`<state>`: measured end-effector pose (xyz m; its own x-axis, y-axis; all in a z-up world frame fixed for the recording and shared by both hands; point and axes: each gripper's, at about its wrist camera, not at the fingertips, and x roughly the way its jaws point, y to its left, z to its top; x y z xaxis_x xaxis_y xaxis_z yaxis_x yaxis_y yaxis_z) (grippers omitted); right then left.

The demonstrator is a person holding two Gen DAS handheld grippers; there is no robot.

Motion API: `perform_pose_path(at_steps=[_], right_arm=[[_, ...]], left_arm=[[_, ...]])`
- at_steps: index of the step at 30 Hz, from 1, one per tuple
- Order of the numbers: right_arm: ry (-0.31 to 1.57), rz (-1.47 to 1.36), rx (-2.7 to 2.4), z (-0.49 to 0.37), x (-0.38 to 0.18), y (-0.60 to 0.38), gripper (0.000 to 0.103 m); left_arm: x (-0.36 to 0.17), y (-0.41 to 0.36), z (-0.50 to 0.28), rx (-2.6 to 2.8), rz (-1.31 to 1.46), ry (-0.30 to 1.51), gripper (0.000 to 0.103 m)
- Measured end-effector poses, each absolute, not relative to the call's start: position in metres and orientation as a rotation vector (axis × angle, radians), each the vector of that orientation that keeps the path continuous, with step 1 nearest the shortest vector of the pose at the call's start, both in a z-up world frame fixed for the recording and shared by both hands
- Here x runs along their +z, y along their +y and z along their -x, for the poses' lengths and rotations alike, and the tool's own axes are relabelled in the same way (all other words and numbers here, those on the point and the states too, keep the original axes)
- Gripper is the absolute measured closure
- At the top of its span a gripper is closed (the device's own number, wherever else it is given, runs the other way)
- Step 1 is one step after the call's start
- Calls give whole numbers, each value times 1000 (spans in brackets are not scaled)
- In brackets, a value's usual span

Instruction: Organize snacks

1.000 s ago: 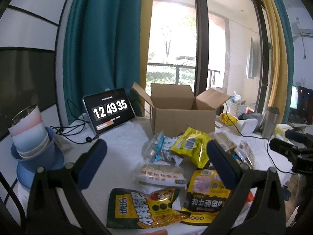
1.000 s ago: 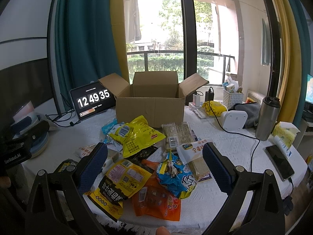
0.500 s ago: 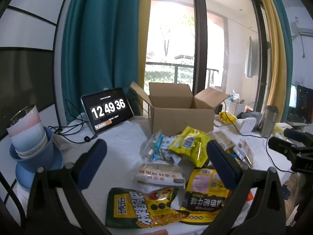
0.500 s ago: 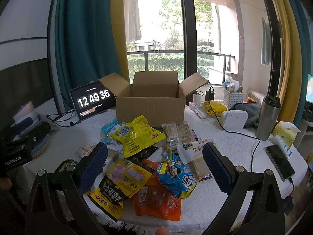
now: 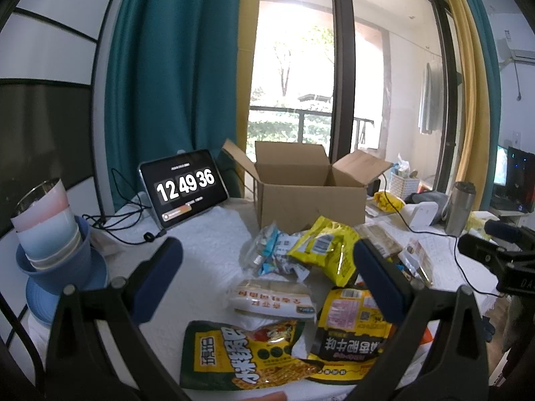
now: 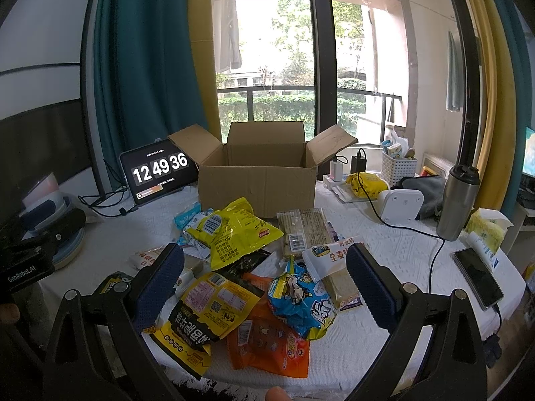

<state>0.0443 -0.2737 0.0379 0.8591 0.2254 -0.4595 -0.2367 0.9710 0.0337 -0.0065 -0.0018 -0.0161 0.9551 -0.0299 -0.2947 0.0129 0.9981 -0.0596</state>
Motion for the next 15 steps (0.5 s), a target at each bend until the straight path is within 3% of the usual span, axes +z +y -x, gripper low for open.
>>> perform_pose_path(at_steps=[15], right_arm=[[504,25,246,-46,29,-269,3]], left_arm=[[-26,-2,-1,-20,56,337,0]])
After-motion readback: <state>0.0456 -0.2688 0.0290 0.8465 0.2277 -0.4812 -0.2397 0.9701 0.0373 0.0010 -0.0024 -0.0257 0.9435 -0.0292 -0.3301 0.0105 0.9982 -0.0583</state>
